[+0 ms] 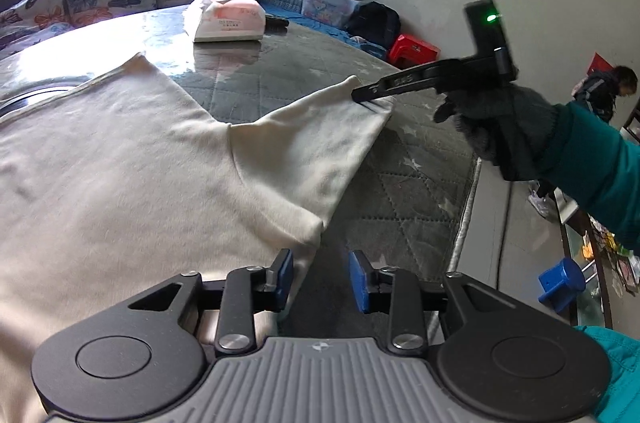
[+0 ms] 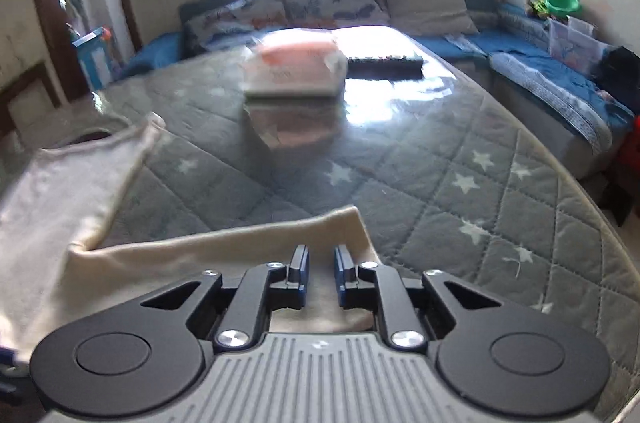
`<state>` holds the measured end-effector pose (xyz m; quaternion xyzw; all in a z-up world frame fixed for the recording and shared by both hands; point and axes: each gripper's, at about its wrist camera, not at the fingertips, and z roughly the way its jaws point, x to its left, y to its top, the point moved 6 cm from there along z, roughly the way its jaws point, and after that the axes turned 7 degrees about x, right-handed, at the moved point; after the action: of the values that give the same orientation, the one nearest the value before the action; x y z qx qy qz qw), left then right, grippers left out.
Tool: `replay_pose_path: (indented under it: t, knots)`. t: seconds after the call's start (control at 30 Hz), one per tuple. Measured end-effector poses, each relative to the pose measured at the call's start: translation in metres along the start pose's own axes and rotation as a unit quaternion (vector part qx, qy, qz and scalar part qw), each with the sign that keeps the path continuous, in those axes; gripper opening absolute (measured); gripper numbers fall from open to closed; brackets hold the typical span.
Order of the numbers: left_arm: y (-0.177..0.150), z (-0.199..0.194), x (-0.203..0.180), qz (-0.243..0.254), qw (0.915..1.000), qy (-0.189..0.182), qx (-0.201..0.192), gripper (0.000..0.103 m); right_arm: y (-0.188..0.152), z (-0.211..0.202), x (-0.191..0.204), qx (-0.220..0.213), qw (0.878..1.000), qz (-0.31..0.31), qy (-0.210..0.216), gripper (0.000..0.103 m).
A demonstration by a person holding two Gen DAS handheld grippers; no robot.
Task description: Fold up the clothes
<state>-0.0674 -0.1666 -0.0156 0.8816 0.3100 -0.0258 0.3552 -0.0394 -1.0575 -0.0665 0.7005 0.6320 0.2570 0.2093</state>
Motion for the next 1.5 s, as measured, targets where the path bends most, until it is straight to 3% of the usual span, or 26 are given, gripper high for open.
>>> replay_pose_path:
  t: [0.13, 0.23, 0.33, 0.43, 0.6, 0.7, 0.8, 0.9, 0.97, 1.07, 1.33, 1.37, 1.4, 1.43, 1.5]
  knots:
    - [-0.006, -0.026, 0.008, -0.023, 0.9991, 0.023, -0.027, 0.034, 0.003, -0.004, 0.001, -0.006, 1.000, -0.005, -0.001, 0.018]
    - [-0.013, -0.053, 0.028, -0.062, 0.9950, 0.056, -0.054, 0.034, 0.006, -0.015, 0.023, -0.010, 0.999, -0.042, 0.024, 0.018]
    - [-0.026, -0.079, 0.060, -0.124, 0.9845, 0.100, -0.075, 0.034, 0.005, -0.025, 0.053, -0.008, 0.995, -0.082, 0.059, 0.023]
    - [-0.045, -0.102, 0.095, -0.181, 0.9677, 0.157, -0.079, 0.034, -0.002, -0.033, 0.102, 0.005, 0.983, -0.143, 0.113, 0.024]
    - [-0.073, -0.146, 0.142, -0.258, 0.9313, 0.240, -0.093, 0.034, -0.012, -0.041, 0.182, 0.028, 0.955, -0.232, 0.184, 0.025]
    - [-0.090, -0.174, 0.173, -0.311, 0.9012, 0.282, -0.109, 0.034, -0.020, -0.048, 0.232, 0.043, 0.930, -0.283, 0.230, 0.025]
    - [-0.108, -0.199, 0.205, -0.356, 0.8635, 0.337, -0.116, 0.034, -0.032, -0.055, 0.278, 0.052, 0.903, -0.336, 0.264, 0.025]
    - [-0.125, -0.216, 0.232, -0.404, 0.8309, 0.363, -0.121, 0.035, -0.050, -0.063, 0.330, 0.056, 0.867, -0.395, 0.299, 0.027]
    - [-0.131, -0.220, 0.244, -0.414, 0.8204, 0.376, -0.121, 0.036, -0.059, -0.066, 0.353, 0.053, 0.851, -0.421, 0.311, 0.030]
    - [-0.134, -0.223, 0.255, -0.413, 0.8143, 0.392, -0.113, 0.041, -0.075, -0.065, 0.386, 0.056, 0.830, -0.448, 0.327, 0.031]
    - [-0.134, -0.216, 0.267, -0.404, 0.8158, 0.400, -0.106, 0.039, -0.094, -0.041, 0.411, 0.064, 0.822, -0.481, 0.298, 0.030]
    - [-0.134, -0.216, 0.268, -0.404, 0.8147, 0.402, -0.107, 0.034, -0.095, -0.040, 0.412, 0.060, 0.822, -0.483, 0.296, 0.030]
    - [-0.134, -0.216, 0.268, -0.401, 0.8148, 0.405, -0.106, 0.023, -0.096, -0.039, 0.413, 0.057, 0.821, -0.486, 0.294, 0.027]
    - [-0.134, -0.215, 0.269, -0.399, 0.8149, 0.407, -0.105, 0.012, -0.096, -0.037, 0.414, 0.055, 0.823, -0.486, 0.289, 0.017]
    - [-0.134, -0.215, 0.271, -0.395, 0.8139, 0.413, -0.104, 0.005, -0.096, -0.036, 0.415, 0.053, 0.825, -0.484, 0.285, 0.009]
